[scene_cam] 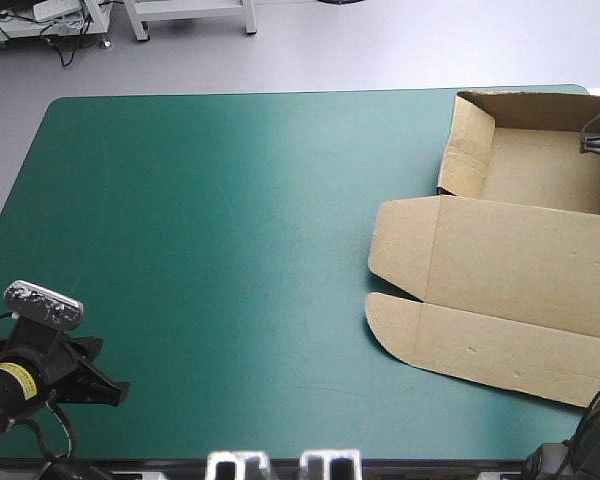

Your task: Fold the box

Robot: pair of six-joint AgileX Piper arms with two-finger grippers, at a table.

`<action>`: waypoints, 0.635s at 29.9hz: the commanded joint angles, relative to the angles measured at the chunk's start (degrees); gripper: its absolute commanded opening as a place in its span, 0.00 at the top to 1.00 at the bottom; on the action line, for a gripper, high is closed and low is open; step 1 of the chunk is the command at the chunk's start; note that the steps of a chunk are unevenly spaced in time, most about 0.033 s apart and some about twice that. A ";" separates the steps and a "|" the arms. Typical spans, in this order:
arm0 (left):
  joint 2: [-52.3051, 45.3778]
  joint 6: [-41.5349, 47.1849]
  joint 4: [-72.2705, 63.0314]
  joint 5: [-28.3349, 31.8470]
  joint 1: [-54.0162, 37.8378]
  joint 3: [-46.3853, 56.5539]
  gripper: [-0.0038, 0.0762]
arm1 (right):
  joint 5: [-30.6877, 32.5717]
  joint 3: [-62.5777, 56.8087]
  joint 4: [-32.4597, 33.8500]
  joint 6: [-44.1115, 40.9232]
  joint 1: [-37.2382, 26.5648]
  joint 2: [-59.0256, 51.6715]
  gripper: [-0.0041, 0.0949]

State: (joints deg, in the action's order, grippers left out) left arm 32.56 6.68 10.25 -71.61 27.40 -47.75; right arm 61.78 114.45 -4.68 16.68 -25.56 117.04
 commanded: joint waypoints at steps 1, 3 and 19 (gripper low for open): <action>0.28 0.64 -0.84 -2.58 0.40 -1.16 0.97 | -3.67 1.75 -2.23 3.39 -0.61 -3.10 0.88; 0.28 0.64 -1.52 -2.58 0.40 -1.16 0.97 | -4.49 1.75 -3.34 5.60 -0.61 -3.10 0.74; 0.28 2.99 2.96 -2.58 0.40 -1.16 0.97 | -0.61 10.70 -18.47 9.76 -1.64 -11.91 0.40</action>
State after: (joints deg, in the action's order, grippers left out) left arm 32.56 8.35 11.53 -71.61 27.40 -47.75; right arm 60.78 120.17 -12.92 22.69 -26.85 112.39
